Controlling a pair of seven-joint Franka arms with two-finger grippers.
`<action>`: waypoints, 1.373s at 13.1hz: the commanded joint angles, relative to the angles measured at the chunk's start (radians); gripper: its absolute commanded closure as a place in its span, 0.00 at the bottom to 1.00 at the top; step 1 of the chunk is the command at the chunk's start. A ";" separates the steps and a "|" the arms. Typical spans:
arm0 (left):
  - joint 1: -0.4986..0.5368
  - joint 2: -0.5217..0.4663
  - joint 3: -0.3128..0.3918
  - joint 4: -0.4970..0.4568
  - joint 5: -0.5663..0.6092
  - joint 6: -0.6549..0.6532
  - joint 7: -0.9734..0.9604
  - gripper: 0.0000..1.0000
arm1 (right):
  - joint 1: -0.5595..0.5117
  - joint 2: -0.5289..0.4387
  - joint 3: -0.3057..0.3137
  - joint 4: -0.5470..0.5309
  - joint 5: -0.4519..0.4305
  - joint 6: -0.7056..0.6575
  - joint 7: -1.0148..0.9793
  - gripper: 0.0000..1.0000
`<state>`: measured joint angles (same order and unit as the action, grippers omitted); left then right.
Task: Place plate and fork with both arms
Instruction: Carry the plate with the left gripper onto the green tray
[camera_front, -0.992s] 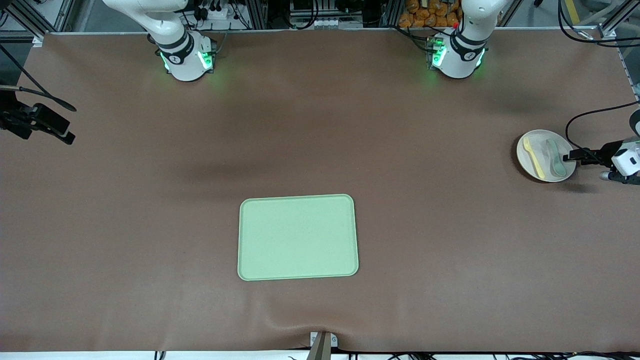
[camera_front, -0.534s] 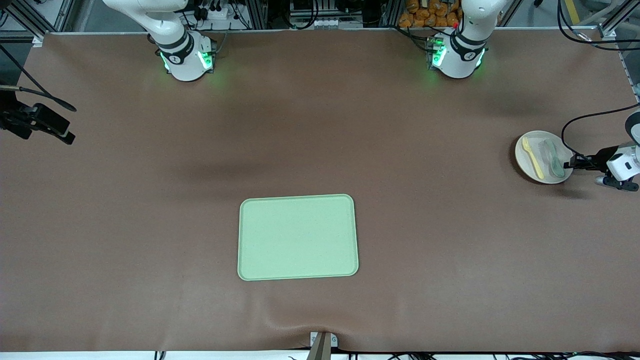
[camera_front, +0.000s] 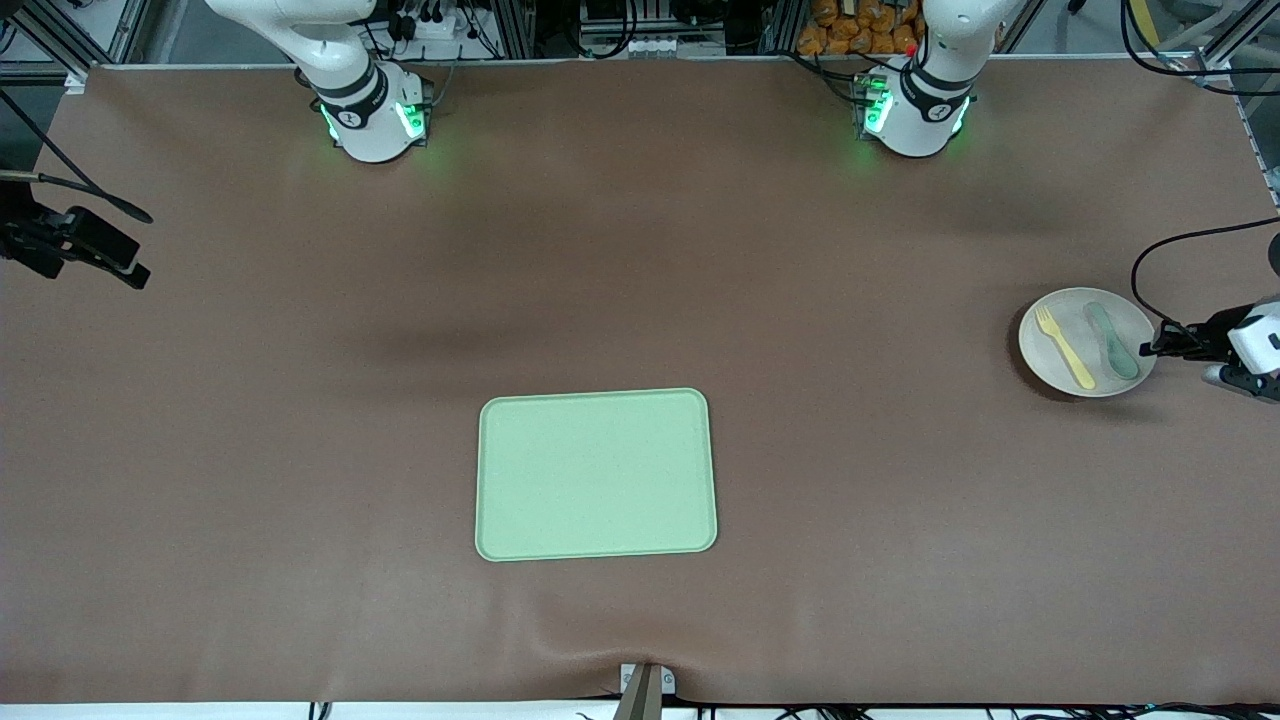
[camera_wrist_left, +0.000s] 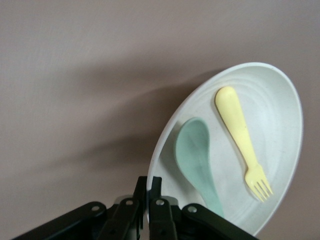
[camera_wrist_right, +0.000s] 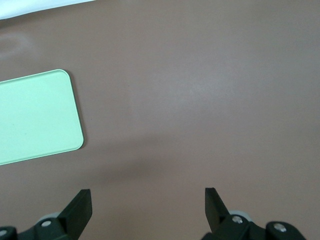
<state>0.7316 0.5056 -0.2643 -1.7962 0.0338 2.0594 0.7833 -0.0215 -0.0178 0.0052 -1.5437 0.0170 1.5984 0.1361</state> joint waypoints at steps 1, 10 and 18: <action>0.006 -0.019 -0.096 0.067 -0.021 -0.090 -0.027 1.00 | 0.003 0.010 -0.004 0.020 0.014 -0.009 -0.009 0.00; -0.324 0.054 -0.280 0.208 -0.074 -0.090 -0.735 1.00 | 0.005 0.013 -0.004 0.019 0.021 -0.011 -0.007 0.00; -0.745 0.309 -0.251 0.451 -0.106 0.138 -1.234 1.00 | -0.006 0.041 -0.004 0.019 0.021 -0.018 -0.010 0.00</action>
<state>0.0397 0.7697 -0.5408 -1.3985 -0.0591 2.1471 -0.4015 -0.0218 0.0022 0.0038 -1.5434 0.0245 1.5928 0.1361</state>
